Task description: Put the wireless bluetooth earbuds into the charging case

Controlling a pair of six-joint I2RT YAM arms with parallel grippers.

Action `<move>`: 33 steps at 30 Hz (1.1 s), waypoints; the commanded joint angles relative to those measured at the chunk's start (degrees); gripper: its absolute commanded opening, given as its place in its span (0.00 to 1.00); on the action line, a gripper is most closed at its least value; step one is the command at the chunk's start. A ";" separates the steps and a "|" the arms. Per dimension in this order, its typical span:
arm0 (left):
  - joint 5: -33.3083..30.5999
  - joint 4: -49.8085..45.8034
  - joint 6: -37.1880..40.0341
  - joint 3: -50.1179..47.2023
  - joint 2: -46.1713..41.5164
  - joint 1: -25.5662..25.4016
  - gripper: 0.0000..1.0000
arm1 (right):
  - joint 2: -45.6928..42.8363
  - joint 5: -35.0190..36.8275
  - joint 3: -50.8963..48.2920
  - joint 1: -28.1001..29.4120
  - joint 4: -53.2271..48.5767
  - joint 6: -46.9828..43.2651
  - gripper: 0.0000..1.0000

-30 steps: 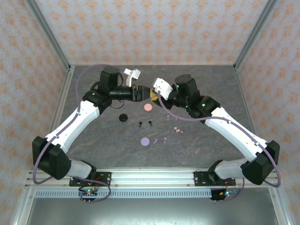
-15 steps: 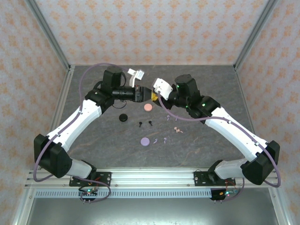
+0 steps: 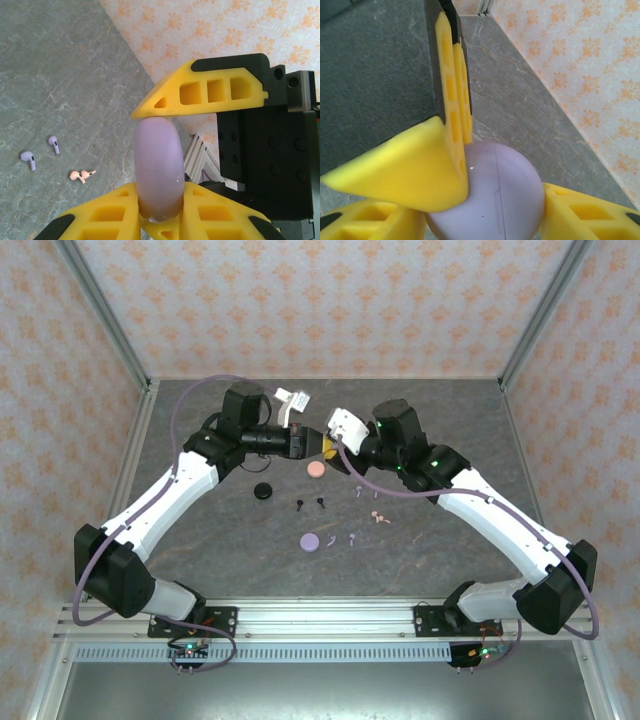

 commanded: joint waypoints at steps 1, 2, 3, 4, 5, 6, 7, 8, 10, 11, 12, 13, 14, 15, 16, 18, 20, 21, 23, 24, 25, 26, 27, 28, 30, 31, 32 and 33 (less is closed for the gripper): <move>-1.57 2.72 1.23 0.46 -1.42 -0.84 0.18 | 0.16 -2.49 1.87 0.21 -2.23 1.13 0.61; -2.45 2.89 1.28 0.11 -1.61 -0.89 0.18 | 0.24 -2.52 1.96 0.13 -2.63 1.47 0.63; -3.28 3.31 1.44 -0.41 -1.85 -0.89 0.17 | 0.18 -2.93 1.98 -0.18 -2.89 2.22 0.67; -4.12 3.94 1.48 -1.05 -2.11 -0.87 0.17 | 0.08 -3.64 1.95 -0.69 -3.22 2.98 0.69; -4.73 4.63 1.48 -1.68 -2.37 -0.89 0.17 | 0.03 -4.39 1.92 -1.20 -3.48 3.82 0.72; -5.27 5.87 1.44 -2.67 -2.83 -0.87 0.17 | -0.09 -5.61 1.88 -1.87 -3.69 4.90 0.75; -5.86 7.26 1.44 -3.87 -3.33 -0.89 0.17 | -0.19 -7.09 1.80 -2.67 -3.99 6.00 0.78; -6.60 8.23 1.57 -4.81 -3.77 -0.89 0.17 | -0.41 -8.76 1.67 -3.43 -4.21 6.98 0.80; -8.04 11.31 1.68 -7.45 -4.94 -0.89 0.16 | -0.93 -13.59 1.18 -5.74 -4.33 9.71 0.85; -8.43 12.61 1.66 -8.41 -5.33 -0.89 0.16 | -1.24 -15.88 0.88 -6.73 -4.22 10.74 0.87; -8.95 14.11 1.64 -9.55 -5.86 -0.87 0.16 | -1.59 -18.14 0.46 -7.64 -4.00 11.75 0.88; -9.29 15.32 1.40 -10.35 -6.23 -0.82 0.16 | -1.87 -19.46 -0.06 -8.32 -3.68 12.50 0.88; -9.43 16.09 1.39 -10.87 -6.42 -0.89 0.16 | -2.16 -19.92 -0.55 -8.65 -3.48 12.75 0.89; -9.64 16.84 1.23 -11.31 -6.58 -0.89 0.17 | -2.43 -20.29 -1.10 -8.97 -3.24 12.79 0.89; -9.91 17.38 1.29 -11.72 -6.82 -0.89 0.17 | -2.67 -20.69 -1.57 -9.32 -3.06 12.98 0.89; -10.03 18.62 1.78 -12.73 -7.56 -0.89 0.17 | -3.00 -23.85 -2.05 -11.25 -1.77 15.37 0.89; -9.90 20.49 2.74 -14.28 -8.57 -0.89 0.17 | -2.94 -29.97 -2.30 -14.43 1.33 21.38 0.88; -9.24 22.19 3.47 -15.49 -9.15 -0.89 0.17 | -2.59 -33.32 -2.37 -16.16 3.29 24.79 0.88; -8.97 24.91 4.32 -17.49 -10.20 -0.89 0.17 | -1.87 -37.53 -2.65 -17.76 6.33 29.66 0.87; -9.00 25.64 4.85 -18.17 -10.56 -0.89 0.17 | -1.47 -38.80 -2.92 -17.82 7.50 31.18 0.86; -8.79 26.01 5.45 -18.67 -10.74 -0.95 0.16 | -1.07 -39.80 -3.35 -17.81 9.00 32.82 0.86; -8.40 26.09 5.85 -18.88 -10.82 -0.88 0.15 | -0.68 -40.15 -3.69 -17.78 10.06 33.97 0.86; -7.92 26.02 6.33 -18.91 -10.83 -0.96 0.15 | -0.44 -39.78 -4.27 -17.76 11.24 35.00 0.86; -7.76 25.81 6.72 -18.89 -10.74 -0.98 0.14 | -0.30 -39.00 -4.92 -17.82 12.24 35.56 0.86; -7.78 25.56 7.24 -18.99 -10.74 -0.98 0.13 | -0.06 -37.36 -6.24 -17.68 14.07 36.47 0.86; -7.54 25.60 7.40 -19.00 -10.72 -0.97 0.12 | 0.13 -36.89 -6.44 -17.47 14.79 36.75 0.86; -7.30 25.60 7.62 -18.91 -10.65 -0.98 0.11 | 0.46 -36.36 -6.48 -17.08 15.15 36.74 0.86; -7.12 25.46 7.68 -18.91 -10.63 -0.98 0.11 | 0.90 -35.69 -6.27 -16.54 15.03 36.61 0.86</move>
